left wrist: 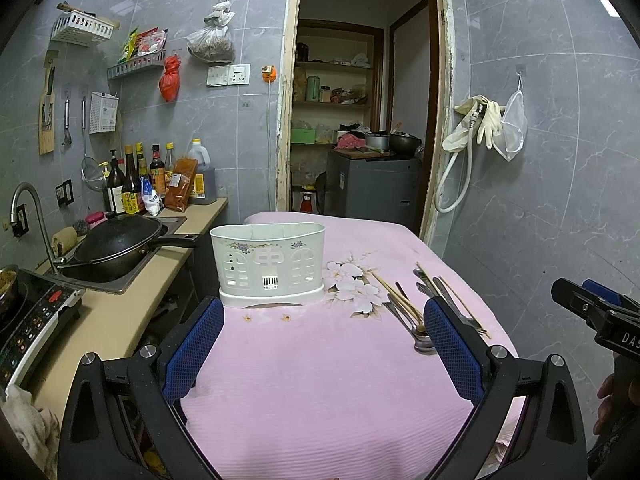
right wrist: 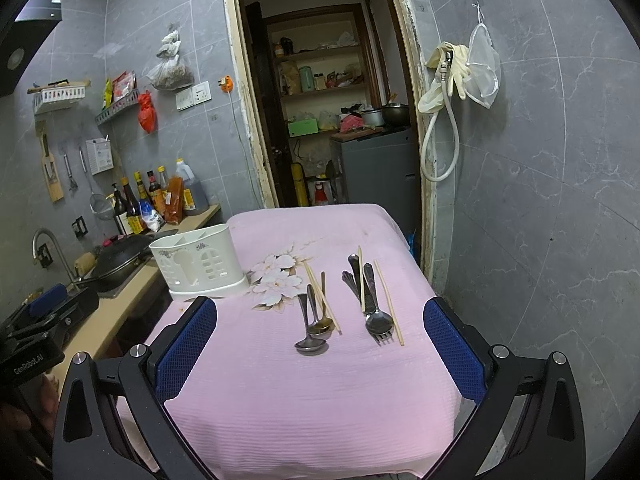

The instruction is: Organize utensils

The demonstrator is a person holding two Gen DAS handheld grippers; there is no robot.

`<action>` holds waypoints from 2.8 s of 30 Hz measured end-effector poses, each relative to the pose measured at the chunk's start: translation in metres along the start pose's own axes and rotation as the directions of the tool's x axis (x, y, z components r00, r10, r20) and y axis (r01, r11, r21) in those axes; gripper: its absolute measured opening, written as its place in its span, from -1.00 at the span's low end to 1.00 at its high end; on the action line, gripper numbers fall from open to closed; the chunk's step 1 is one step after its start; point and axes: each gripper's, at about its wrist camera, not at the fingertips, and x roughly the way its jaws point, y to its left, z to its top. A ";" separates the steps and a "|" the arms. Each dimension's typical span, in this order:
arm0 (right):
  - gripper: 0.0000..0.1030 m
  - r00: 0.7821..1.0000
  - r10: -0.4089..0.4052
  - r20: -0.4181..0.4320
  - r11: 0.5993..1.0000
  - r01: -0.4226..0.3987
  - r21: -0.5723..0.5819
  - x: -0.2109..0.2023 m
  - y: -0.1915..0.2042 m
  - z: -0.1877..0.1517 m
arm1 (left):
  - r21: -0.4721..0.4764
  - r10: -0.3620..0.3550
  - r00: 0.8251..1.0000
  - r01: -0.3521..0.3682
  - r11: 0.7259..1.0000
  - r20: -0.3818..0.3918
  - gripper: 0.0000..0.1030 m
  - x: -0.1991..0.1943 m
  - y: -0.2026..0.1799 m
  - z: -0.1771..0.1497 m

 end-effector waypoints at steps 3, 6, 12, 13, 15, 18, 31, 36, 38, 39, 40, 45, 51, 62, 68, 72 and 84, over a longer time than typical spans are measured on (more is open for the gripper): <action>1.00 1.000 0.000 0.000 1.000 0.000 0.000 0.000 0.001 0.000 | 0.000 0.000 1.000 0.000 1.000 0.000 0.90 0.001 -0.001 0.000; 1.00 1.000 0.000 -0.001 1.000 0.000 0.002 0.000 0.000 0.000 | -0.002 0.000 1.000 0.000 1.000 0.000 0.90 0.001 0.000 0.000; 1.00 1.000 -0.002 -0.002 1.000 0.002 0.003 0.003 -0.001 0.000 | 0.000 0.000 1.000 0.000 1.000 0.001 0.90 0.001 -0.001 -0.001; 1.00 1.000 -0.001 -0.003 1.000 0.001 0.003 0.002 -0.001 0.000 | 0.000 0.000 1.000 0.000 1.000 0.001 0.90 0.001 -0.001 0.000; 1.00 1.000 -0.001 -0.003 1.000 0.001 0.004 0.003 -0.001 0.000 | -0.001 0.000 1.000 0.000 1.000 0.001 0.90 0.000 0.000 -0.001; 1.00 1.000 0.000 -0.003 1.000 0.000 0.004 0.003 -0.001 0.000 | -0.001 0.001 1.000 -0.001 1.000 0.000 0.90 0.000 0.000 -0.001; 1.00 1.000 -0.013 -0.009 1.000 0.013 0.006 0.011 0.000 0.001 | -0.001 -0.008 1.000 0.008 1.000 -0.004 0.90 0.008 0.002 -0.003; 1.00 1.000 -0.023 0.003 1.000 0.023 -0.002 0.014 0.006 0.005 | 0.013 -0.020 1.000 0.020 1.000 0.020 0.90 0.013 0.004 0.002; 1.00 1.000 -0.029 0.010 1.000 0.029 0.003 0.015 0.007 0.006 | 0.023 -0.027 0.999 0.026 0.999 0.023 0.90 0.016 0.003 0.005; 1.00 0.999 -0.034 0.014 0.999 0.034 0.007 0.016 0.007 0.007 | 0.027 -0.029 0.999 0.029 0.999 0.023 0.90 0.018 0.004 0.006; 1.00 0.999 -0.040 0.018 0.999 0.040 0.010 0.017 0.007 0.008 | 0.031 -0.034 0.999 0.033 0.999 0.024 0.90 0.020 0.003 0.007; 1.00 0.997 -0.070 0.023 0.998 0.070 0.004 0.025 0.002 0.014 | 0.036 -0.059 0.998 0.059 0.998 0.001 0.90 0.037 0.001 0.018; 1.00 0.996 -0.087 -0.034 0.995 0.085 -0.047 0.059 -0.017 0.027 | 0.049 -0.006 0.997 0.010 0.999 -0.083 0.90 0.083 -0.017 0.023; 0.65 0.974 -0.046 -0.222 0.999 0.040 -0.032 0.164 -0.089 0.038 | -0.033 -0.051 0.967 0.044 0.999 -0.251 0.89 0.187 -0.055 0.012; 0.17 0.943 -0.002 -0.333 1.000 -0.006 -0.024 0.215 -0.116 0.027 | -0.050 -0.085 0.944 0.073 0.996 -0.318 0.70 0.230 -0.070 -0.003; -0.01 0.922 0.032 -0.386 0.999 -0.043 -0.019 0.239 -0.123 0.019 | -0.063 -0.122 0.902 0.105 0.992 -0.413 0.19 0.263 -0.076 -0.014; -0.46 0.873 0.028 -0.487 0.996 -0.064 -0.057 0.281 -0.128 0.011 | -0.173 -0.212 0.768 0.133 0.976 -0.604 -0.58 0.315 -0.068 -0.038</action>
